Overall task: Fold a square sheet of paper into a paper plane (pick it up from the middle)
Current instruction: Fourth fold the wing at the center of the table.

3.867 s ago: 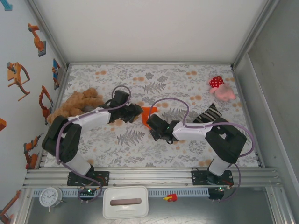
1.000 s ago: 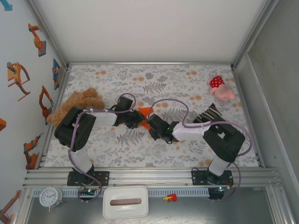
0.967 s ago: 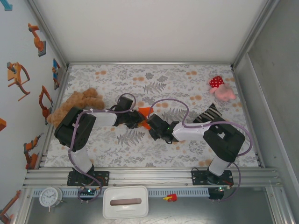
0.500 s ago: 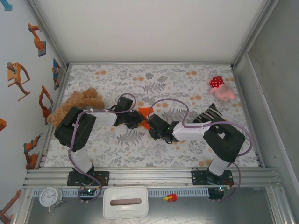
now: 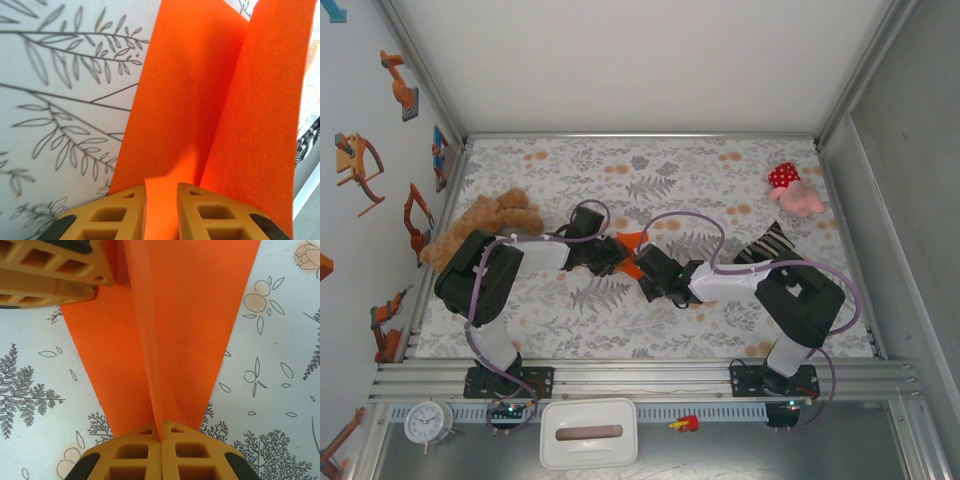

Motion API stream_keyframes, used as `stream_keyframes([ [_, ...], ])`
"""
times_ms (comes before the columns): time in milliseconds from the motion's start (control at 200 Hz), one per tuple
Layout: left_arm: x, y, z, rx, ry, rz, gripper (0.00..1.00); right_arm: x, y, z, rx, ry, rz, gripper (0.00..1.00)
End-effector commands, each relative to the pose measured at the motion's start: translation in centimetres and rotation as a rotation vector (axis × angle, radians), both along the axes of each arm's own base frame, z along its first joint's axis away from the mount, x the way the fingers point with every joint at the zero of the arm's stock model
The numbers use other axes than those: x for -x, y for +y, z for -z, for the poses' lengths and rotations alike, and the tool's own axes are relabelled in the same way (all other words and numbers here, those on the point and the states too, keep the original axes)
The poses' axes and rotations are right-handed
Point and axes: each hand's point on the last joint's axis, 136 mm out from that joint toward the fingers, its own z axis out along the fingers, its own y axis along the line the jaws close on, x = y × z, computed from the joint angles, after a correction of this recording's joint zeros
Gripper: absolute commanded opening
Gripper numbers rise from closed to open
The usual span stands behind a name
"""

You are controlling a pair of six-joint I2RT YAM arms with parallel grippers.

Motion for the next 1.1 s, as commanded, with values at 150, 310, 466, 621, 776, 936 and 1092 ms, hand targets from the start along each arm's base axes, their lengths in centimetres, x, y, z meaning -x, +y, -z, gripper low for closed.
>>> stream_keyframes([
  [150,0.0,2.0,-2.0,-0.076,-0.054,-0.023,0.3,0.4,0.2,0.6,-0.028,0.031,0.008,0.06],
  [310,0.0,3.4,-2.3,-0.107,-0.068,-0.052,0.32,0.7,0.3,1.2,-0.038,0.055,0.01,0.06],
  [466,0.2,4.4,-2.6,-0.12,-0.085,-0.081,0.33,1.1,0.3,1.9,-0.055,0.087,0.015,0.06],
  [621,0.2,4.7,-3.3,-0.104,-0.117,-0.095,0.34,1.4,0.0,2.4,-0.078,0.12,0.026,0.06],
  [776,0.5,3.9,-3.6,-0.055,-0.144,-0.072,0.36,1.8,-0.1,2.5,-0.123,0.168,0.025,0.06],
  [936,0.7,2.2,-4.1,-0.009,-0.186,-0.011,0.39,2.1,0.2,2.4,-0.202,0.242,0.023,0.05],
  [1092,1.0,1.0,-4.3,0.003,-0.222,0.032,0.41,1.9,0.3,2.2,-0.296,0.311,0.034,0.05],
])
